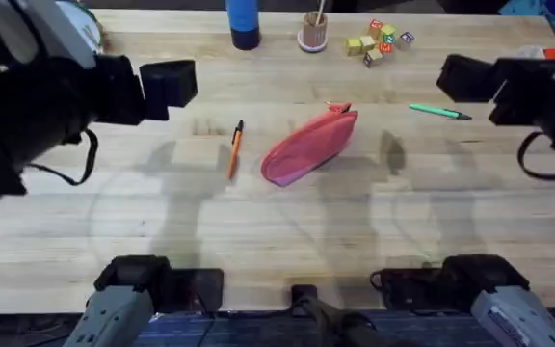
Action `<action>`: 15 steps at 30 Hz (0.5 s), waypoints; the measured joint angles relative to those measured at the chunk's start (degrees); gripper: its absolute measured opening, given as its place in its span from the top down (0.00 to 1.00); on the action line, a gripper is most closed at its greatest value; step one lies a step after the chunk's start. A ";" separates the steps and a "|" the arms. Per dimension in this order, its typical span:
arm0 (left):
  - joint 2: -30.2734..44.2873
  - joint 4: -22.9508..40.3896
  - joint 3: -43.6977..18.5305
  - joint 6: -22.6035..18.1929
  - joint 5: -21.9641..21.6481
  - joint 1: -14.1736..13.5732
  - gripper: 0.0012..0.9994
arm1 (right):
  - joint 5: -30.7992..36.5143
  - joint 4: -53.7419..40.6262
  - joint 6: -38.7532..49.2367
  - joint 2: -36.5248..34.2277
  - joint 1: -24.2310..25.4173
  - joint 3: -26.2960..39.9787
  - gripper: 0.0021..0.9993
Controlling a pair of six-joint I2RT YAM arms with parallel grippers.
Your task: Unzip the bag, pick up the pens from the table one at a time and place them inside, then zip the bag closed.
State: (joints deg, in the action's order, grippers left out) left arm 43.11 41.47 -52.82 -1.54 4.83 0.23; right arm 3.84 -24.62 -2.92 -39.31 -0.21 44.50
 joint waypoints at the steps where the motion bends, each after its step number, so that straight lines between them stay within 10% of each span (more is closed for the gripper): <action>1: 0.62 0.86 -0.83 0.00 0.10 0.00 0.01 | 0.00 -0.61 0.16 -0.83 0.00 0.93 0.00; 11: 4.89 4.85 -5.44 -0.91 3.10 0.02 0.01 | -0.44 -1.60 0.38 -3.81 0.00 4.44 0.00; 15: 5.90 6.52 -5.46 -9.45 11.46 0.01 0.01 | -0.44 -1.66 0.38 -3.83 0.00 4.44 0.00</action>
State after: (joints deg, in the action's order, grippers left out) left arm 49.01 47.99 -58.28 -10.99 16.29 0.24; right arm 3.40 -26.28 -2.55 -43.13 -0.21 48.95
